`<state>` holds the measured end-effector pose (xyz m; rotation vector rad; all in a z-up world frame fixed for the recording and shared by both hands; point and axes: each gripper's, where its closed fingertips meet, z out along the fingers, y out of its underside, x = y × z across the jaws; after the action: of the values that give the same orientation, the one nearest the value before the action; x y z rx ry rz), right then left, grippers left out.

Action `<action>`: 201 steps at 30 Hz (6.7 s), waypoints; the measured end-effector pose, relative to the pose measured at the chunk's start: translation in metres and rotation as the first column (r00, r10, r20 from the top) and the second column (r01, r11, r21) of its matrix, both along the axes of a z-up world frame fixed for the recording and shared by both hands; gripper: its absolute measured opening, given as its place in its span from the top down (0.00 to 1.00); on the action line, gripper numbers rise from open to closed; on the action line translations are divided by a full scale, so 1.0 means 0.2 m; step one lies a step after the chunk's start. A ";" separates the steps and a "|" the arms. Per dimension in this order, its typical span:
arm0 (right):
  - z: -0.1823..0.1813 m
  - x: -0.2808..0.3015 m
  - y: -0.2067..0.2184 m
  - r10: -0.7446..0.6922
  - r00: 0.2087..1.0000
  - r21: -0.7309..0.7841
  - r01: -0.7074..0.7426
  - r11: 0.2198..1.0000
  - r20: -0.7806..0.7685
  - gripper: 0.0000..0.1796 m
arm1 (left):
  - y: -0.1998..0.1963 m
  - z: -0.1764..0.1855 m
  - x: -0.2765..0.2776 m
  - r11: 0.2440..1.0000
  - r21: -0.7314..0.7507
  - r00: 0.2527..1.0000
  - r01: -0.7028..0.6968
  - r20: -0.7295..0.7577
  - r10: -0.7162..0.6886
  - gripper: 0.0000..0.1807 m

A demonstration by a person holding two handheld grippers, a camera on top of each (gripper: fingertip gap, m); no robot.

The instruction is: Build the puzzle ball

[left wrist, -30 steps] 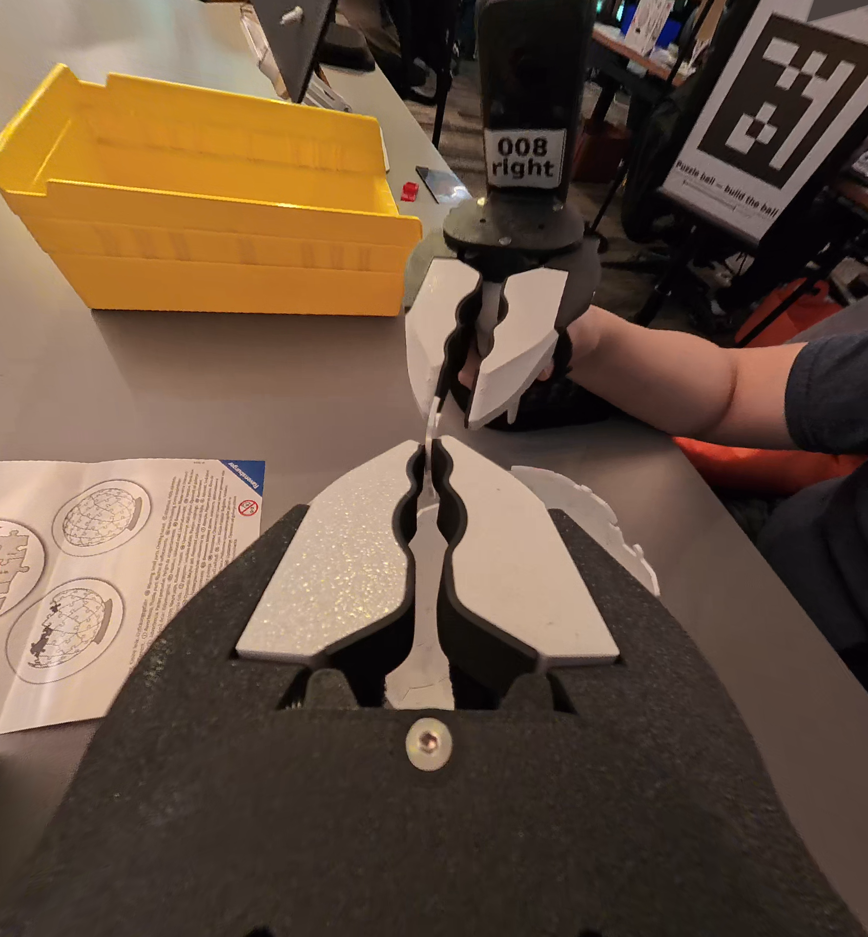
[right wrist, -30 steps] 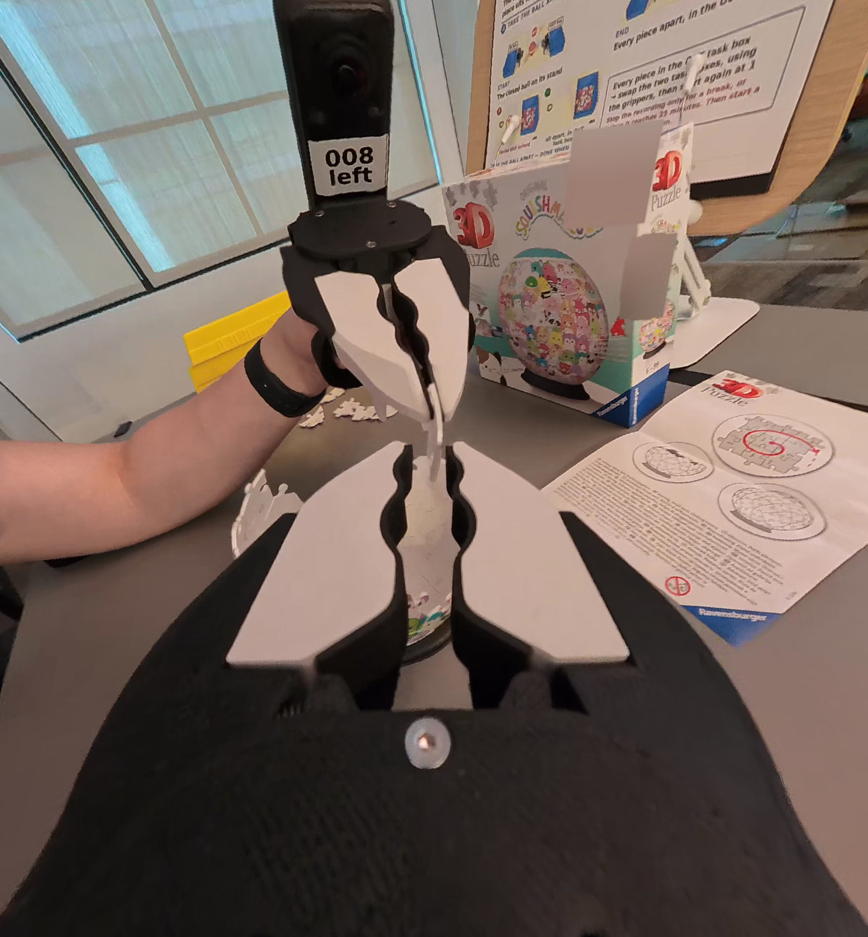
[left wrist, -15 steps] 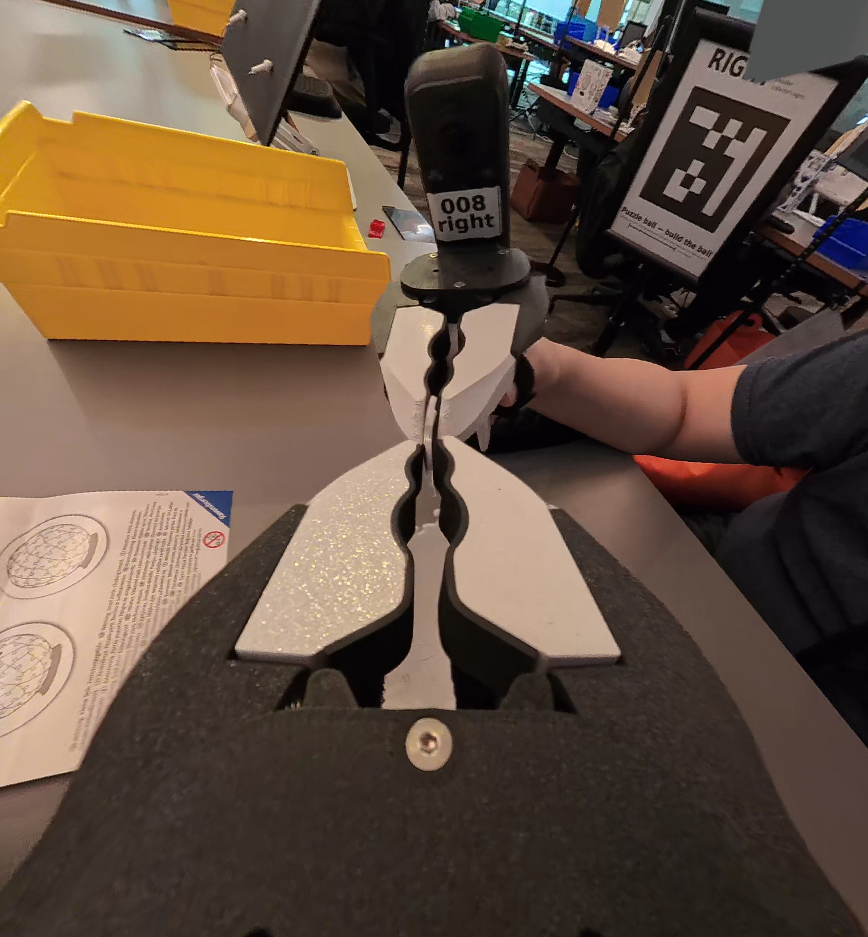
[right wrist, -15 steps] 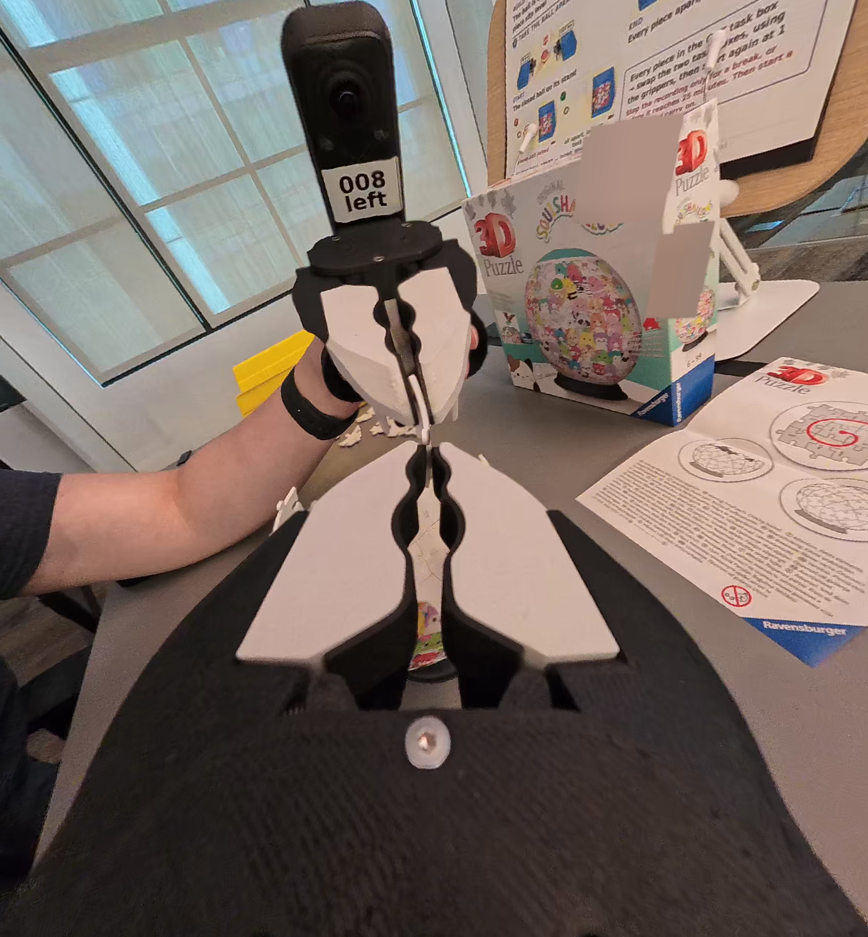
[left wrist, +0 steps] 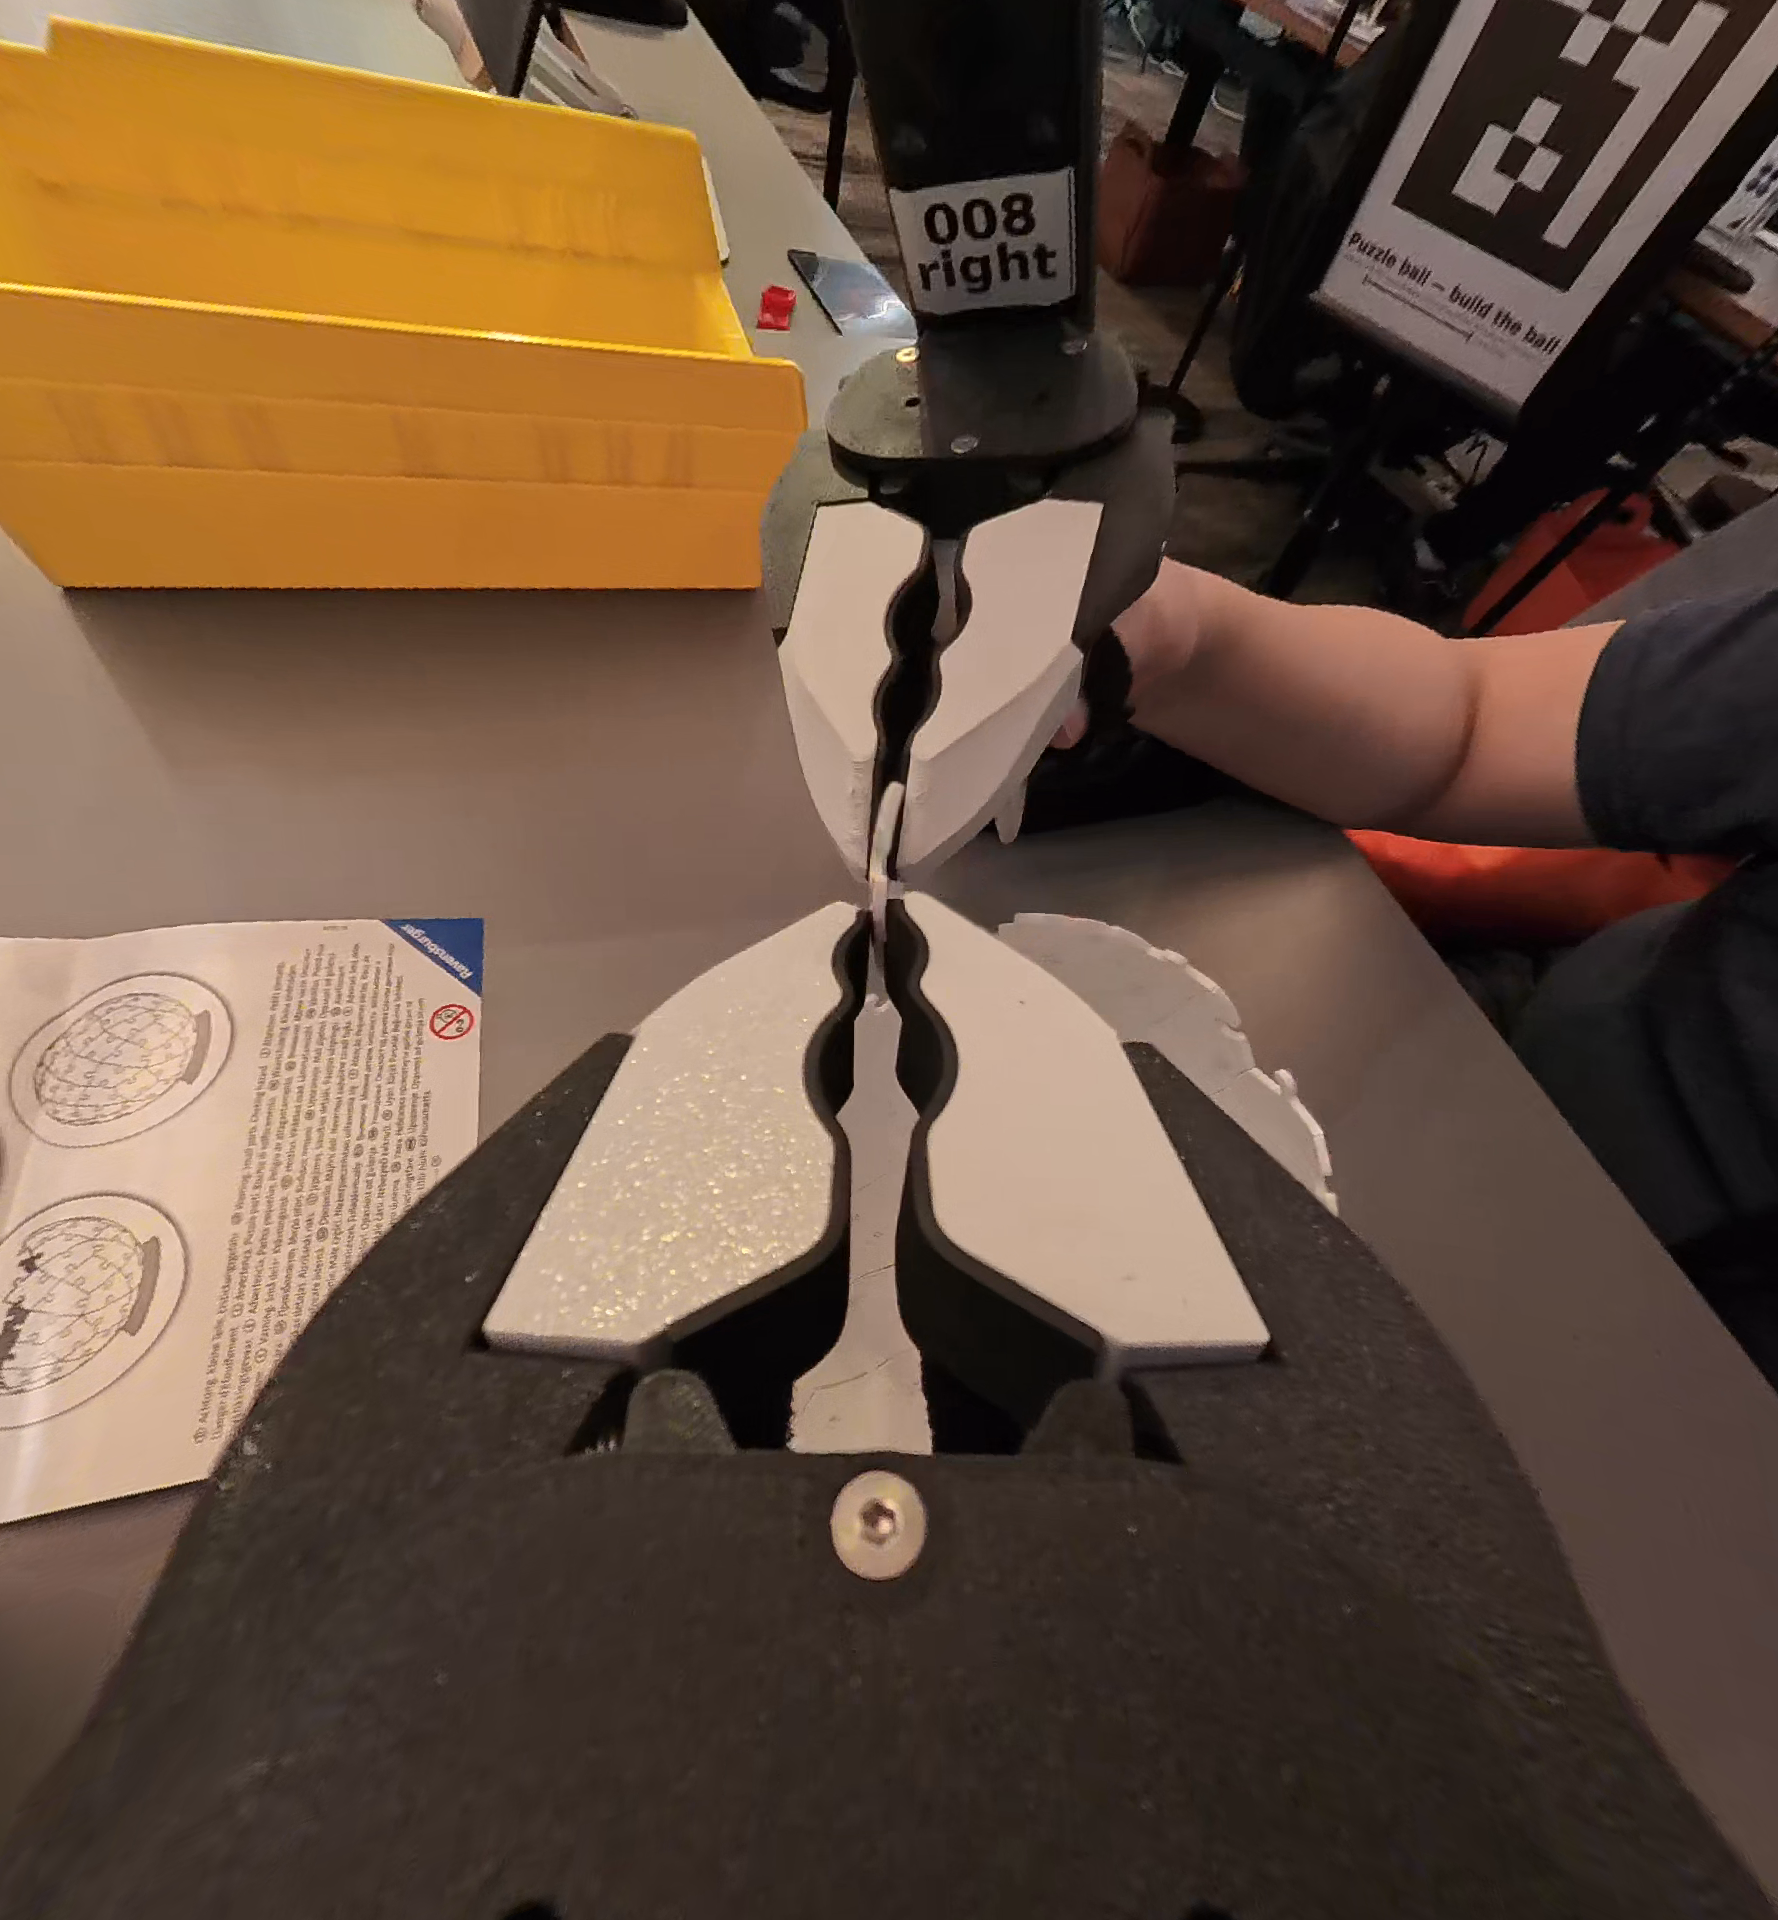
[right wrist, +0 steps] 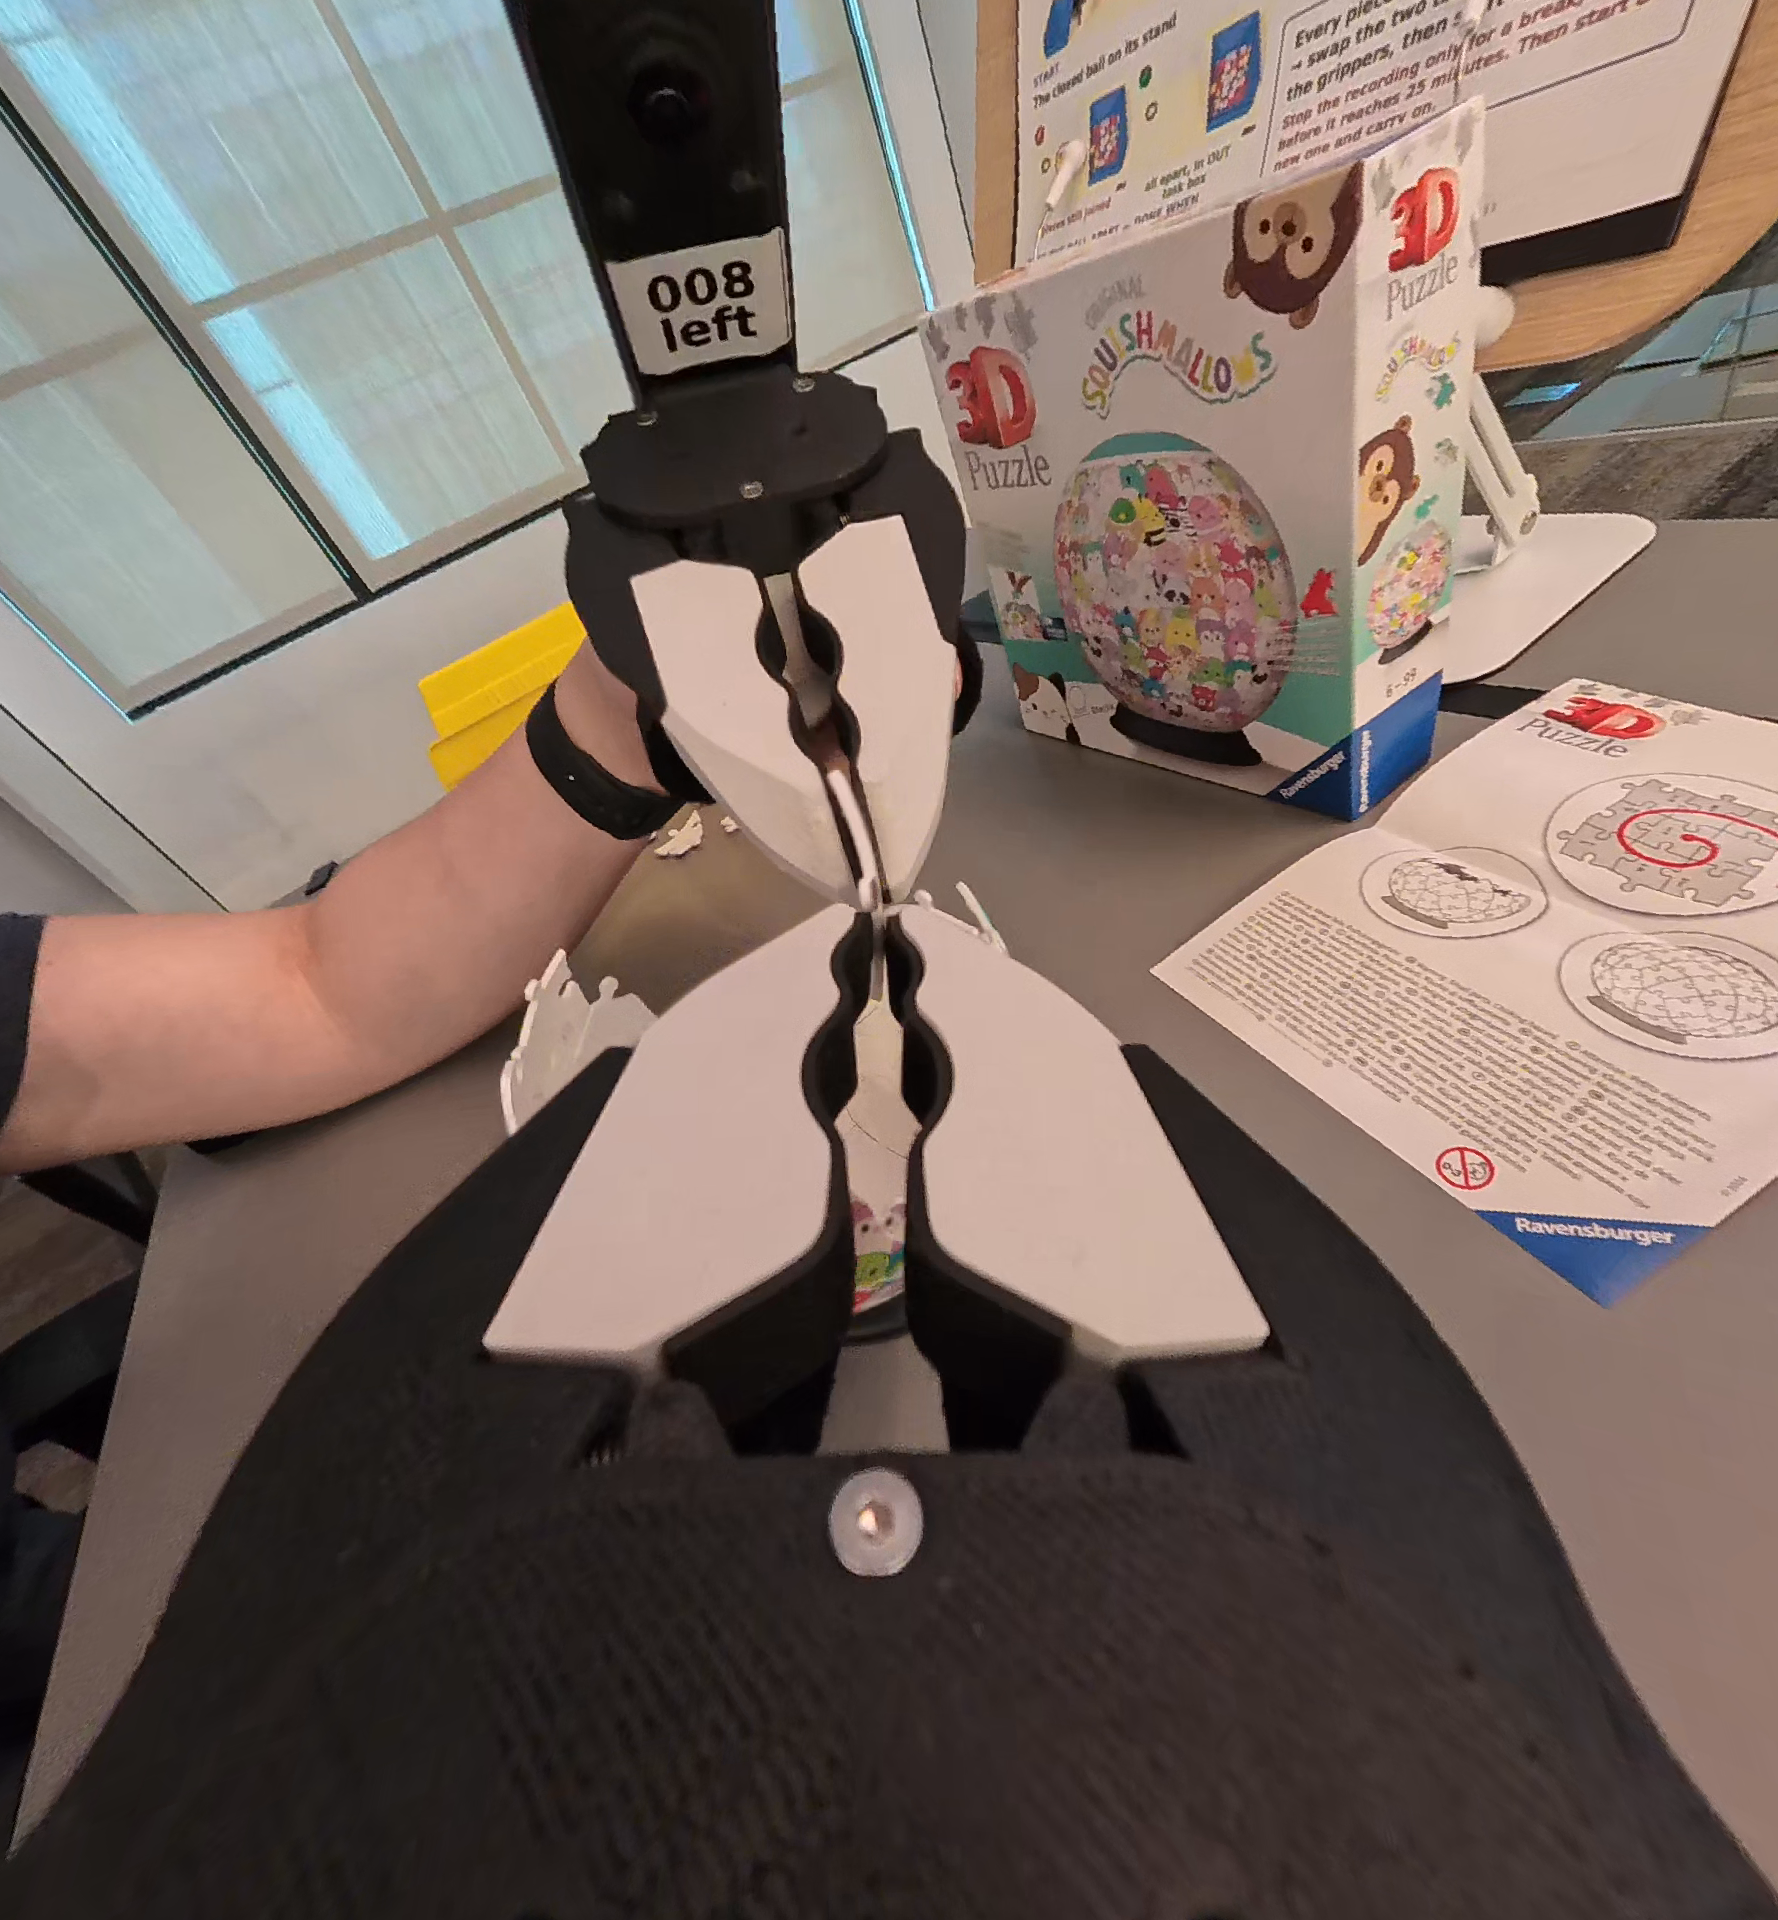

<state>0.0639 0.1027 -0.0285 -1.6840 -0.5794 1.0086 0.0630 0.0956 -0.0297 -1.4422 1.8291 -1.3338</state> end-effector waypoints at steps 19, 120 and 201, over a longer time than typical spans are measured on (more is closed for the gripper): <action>-0.11 0.05 0.01 -0.036 0.987 -0.079 0.048 0.996 0.154 0.98 | 0.13 0.09 -0.02 0.991 -0.001 0.988 -0.130 0.084 0.130 0.80; -0.30 0.00 0.05 -0.025 0.928 -0.134 0.080 0.988 0.371 0.98 | 0.16 -0.15 0.04 0.992 0.052 0.992 -0.118 -0.034 0.120 0.79; -0.32 0.04 0.08 -0.066 0.907 -0.183 0.154 0.971 0.416 0.98 | 0.15 -0.32 -0.01 0.875 0.294 0.703 0.385 -0.708 -0.071 0.94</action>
<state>0.0720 0.1180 -0.0924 -2.1173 -0.6523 0.6531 0.0619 0.1260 -0.0942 -1.5971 2.6446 -0.4043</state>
